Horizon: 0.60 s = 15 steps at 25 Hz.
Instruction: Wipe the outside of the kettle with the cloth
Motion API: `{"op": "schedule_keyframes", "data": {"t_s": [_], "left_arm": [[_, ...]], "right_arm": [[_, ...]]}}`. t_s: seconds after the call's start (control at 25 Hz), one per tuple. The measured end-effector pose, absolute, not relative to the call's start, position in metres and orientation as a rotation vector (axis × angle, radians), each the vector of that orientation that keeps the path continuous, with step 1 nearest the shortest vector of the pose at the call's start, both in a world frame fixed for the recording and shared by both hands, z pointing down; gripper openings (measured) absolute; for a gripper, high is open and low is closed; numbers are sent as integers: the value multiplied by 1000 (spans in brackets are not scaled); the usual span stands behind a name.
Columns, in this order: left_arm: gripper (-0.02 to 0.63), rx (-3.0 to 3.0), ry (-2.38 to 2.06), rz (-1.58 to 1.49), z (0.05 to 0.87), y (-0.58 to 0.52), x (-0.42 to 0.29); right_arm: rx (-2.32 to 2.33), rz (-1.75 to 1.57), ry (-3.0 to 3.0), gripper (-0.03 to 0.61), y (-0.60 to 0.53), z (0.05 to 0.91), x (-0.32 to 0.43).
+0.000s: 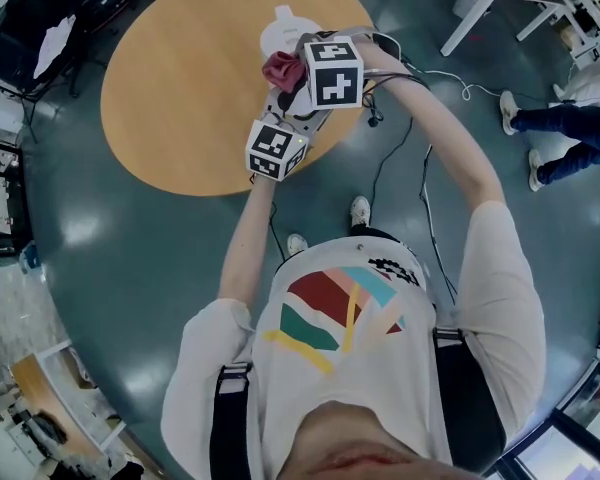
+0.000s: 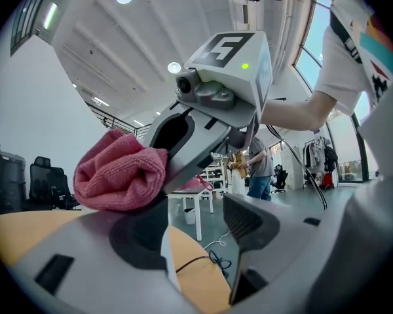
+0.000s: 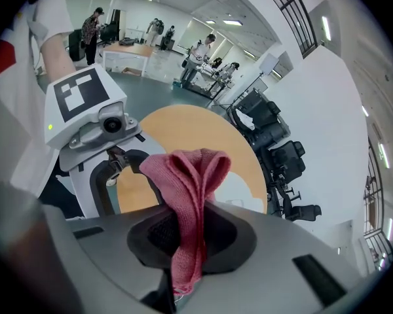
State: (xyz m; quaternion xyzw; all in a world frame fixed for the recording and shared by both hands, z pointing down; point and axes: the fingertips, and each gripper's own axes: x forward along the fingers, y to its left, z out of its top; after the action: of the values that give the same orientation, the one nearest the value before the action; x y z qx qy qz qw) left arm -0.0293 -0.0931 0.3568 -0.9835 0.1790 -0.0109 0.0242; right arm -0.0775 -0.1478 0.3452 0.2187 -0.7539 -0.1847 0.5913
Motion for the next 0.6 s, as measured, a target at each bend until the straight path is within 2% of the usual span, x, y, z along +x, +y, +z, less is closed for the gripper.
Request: {"op": "schedule_keyframes", "data": {"t_s": [0.44, 0.6], "left_arm": [[301, -3034, 556, -53, 370, -82, -46], [301, -3019, 619, -1, 360, -88, -56]], "right_arm": [[505, -376, -1795, 47, -129, 354, -77], [666, -430, -1873, 46, -141, 327, -69]]}}
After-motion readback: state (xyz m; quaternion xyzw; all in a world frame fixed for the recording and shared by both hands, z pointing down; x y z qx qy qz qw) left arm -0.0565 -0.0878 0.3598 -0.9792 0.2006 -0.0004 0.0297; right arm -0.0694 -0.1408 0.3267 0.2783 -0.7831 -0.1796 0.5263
